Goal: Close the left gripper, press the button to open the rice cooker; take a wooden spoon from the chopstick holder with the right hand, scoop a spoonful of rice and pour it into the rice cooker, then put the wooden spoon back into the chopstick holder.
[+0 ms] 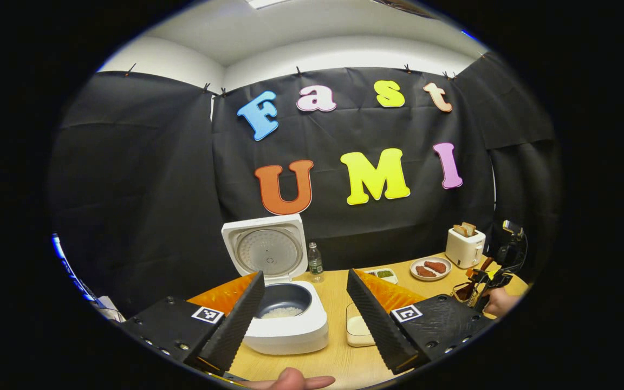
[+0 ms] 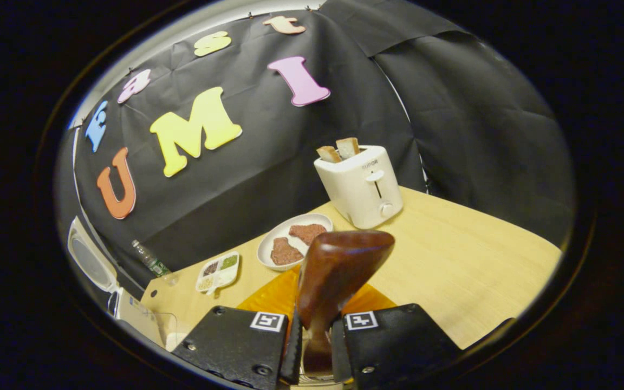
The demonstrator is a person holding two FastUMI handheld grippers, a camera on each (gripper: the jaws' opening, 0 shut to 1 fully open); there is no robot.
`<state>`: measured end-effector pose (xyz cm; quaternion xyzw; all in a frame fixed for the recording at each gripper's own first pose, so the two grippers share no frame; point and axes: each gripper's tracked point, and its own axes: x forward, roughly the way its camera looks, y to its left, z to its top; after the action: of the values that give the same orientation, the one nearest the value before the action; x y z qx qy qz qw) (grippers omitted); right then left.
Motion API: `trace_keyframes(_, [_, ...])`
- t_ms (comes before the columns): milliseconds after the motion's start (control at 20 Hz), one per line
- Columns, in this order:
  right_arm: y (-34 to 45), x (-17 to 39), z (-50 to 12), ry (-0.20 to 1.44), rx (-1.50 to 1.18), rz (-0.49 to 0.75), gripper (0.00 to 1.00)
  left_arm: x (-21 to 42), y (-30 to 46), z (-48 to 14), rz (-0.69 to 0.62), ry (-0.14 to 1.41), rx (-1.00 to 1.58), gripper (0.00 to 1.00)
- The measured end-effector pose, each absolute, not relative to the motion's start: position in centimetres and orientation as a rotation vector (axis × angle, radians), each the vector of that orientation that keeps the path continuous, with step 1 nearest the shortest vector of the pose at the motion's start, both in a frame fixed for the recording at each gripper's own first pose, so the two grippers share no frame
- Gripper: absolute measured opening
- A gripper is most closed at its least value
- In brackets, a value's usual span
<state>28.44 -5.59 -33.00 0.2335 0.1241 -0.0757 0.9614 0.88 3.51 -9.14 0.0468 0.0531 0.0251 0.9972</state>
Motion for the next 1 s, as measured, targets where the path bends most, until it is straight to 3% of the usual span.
trace_keyframes(250, [-6.3,28.3,-33.9,0.313,0.429,-0.167,0.29,1.1,3.2,-9.1,0.031,0.115,0.07,0.96])
trace_keyframes(300, [-6.7,28.1,-34.4,0.339,0.404,-0.186,0.34,1.2,3.2,-9.1,0.028,0.116,0.062,0.97])
trace_keyframes(450, [-8.7,27.1,-34.4,0.356,0.334,-0.257,1.0,1.3,3.5,-8.7,0.037,0.108,0.067,0.96])
trace_keyframes(700, [-9.1,23.5,-30.5,0.324,0.226,-0.234,0.98,1.5,4.0,-8.3,0.042,0.097,0.081,0.96])
trace_keyframes(1000, [-5.6,15.9,-20.6,0.198,-0.002,-0.139,0.98,2.7,4.5,-7.4,0.039,0.087,0.065,0.97])
